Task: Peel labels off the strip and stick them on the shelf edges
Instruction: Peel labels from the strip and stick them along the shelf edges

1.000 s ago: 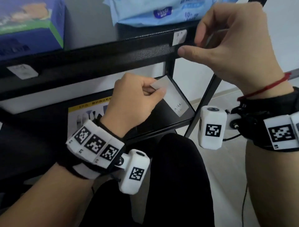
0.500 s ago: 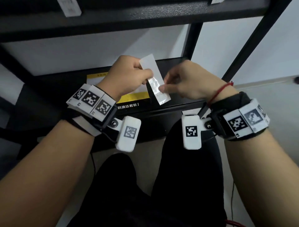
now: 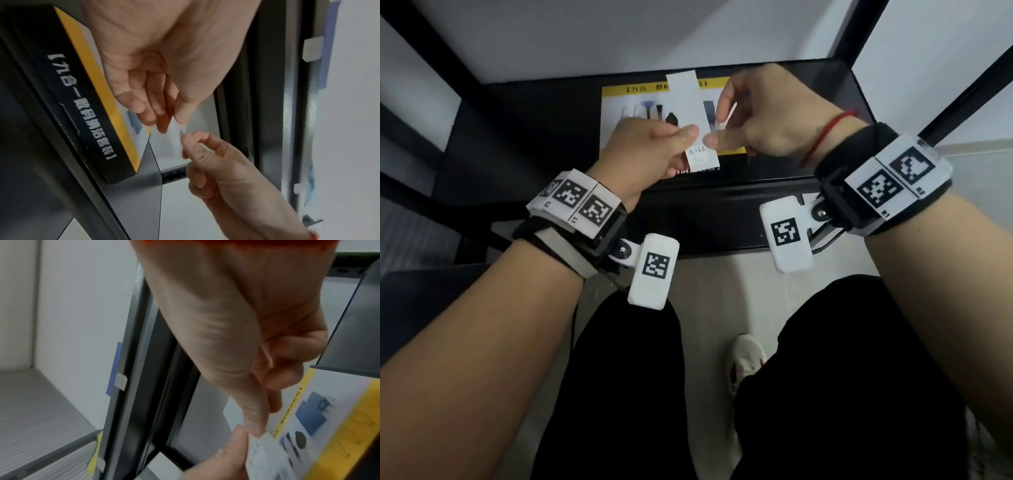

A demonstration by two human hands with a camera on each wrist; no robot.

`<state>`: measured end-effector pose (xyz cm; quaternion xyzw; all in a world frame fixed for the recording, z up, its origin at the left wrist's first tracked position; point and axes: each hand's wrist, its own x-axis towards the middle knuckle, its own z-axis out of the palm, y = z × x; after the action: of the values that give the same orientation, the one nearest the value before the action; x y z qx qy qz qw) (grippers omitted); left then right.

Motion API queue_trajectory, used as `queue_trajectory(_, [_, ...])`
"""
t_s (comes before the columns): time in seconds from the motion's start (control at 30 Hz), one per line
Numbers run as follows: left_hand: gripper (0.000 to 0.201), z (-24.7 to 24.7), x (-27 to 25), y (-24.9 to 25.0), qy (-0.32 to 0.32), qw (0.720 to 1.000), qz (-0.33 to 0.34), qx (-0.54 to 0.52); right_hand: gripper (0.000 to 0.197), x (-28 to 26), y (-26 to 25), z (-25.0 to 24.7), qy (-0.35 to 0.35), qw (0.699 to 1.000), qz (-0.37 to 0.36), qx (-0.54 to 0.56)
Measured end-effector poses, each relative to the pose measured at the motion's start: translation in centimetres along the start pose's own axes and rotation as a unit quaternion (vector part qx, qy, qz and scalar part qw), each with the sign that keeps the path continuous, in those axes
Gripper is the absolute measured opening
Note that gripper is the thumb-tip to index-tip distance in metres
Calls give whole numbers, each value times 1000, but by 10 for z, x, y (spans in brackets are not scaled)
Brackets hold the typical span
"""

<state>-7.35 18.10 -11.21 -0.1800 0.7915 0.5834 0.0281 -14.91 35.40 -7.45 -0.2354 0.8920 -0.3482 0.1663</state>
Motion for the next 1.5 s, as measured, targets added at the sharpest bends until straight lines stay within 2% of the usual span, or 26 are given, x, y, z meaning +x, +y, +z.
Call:
queue_trajectory(0.07, [15, -4, -1, -10, -1, 999, -18, -43, 29, -1, 2, 15, 16, 999, -44, -14])
queue_trajectory(0.17, [19, -11, -6, -21, -13, 991, -53, -119, 27, -5, 0, 32, 5, 993, -106, -47])
queue_trajectory(0.37, [18, -25, -17, -30, -48, 970, -113, -211, 27, -10, -9, 49, 34, 986, -143, -79])
queue_trajectory(0.5, [21, -37, -20, -16, -58, 965, -132, -218, 24, -11, -24, 47, 73, 979, -167, -87])
queue_trajectory(0.63, [33, -43, -18, 2, -69, 963, -137, -223, 20, -12, -35, 42, 117, 975, -167, -91])
queue_trajectory(0.73, [24, -41, -17, 8, -74, 964, -136, -218, 14, -13, -36, 43, 138, 972, -163, -97])
queue_trajectory(0.9, [18, -41, -14, 0, -77, 963, -142, -216, 27, -6, -33, 50, 128, 971, -154, -131])
queue_trajectory(1.03, [31, -45, -10, -8, -78, 961, -144, -221, 22, 1, -31, 57, 137, 969, -160, -129])
queue_trajectory(1.2, [21, -49, -10, -13, -72, 958, -154, -232, 18, 3, -31, 65, 144, 965, -176, -131])
queue_trajectory(1.37, [31, -56, -8, -24, -59, 951, -165, -255, 12, 4, -37, 75, 139, 962, -195, -129])
queue_trajectory(1.5, [30, -62, -6, -42, -34, 963, -144, -227, 9, 2, -41, 81, 122, 970, -185, -100])
